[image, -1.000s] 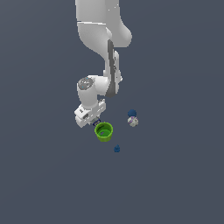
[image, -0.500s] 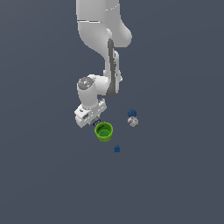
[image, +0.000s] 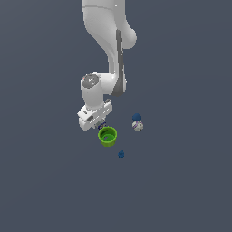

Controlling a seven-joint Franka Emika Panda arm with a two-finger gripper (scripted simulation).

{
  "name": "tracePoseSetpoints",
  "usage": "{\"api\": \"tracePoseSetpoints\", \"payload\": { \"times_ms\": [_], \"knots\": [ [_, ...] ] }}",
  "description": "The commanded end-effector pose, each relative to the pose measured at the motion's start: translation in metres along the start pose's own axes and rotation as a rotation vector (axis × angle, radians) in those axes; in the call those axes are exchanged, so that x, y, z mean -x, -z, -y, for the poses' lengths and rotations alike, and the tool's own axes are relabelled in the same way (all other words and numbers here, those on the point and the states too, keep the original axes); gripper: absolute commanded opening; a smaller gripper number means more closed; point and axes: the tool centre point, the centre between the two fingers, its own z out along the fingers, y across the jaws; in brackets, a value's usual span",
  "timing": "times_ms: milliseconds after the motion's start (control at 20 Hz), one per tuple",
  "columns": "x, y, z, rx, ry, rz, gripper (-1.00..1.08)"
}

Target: Pick up a designated object from a clutter of objects.

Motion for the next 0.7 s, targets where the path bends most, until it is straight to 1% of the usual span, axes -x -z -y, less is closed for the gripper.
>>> {"api": "tracePoseSetpoints", "payload": {
  "times_ms": [0, 650],
  "knots": [
    [-0.010, 0.016, -0.001, 0.001, 0.000, 0.000, -1.00],
    [-0.077, 0.127, -0.006, 0.001, 0.000, 0.001, -1.00]
  ]
}}
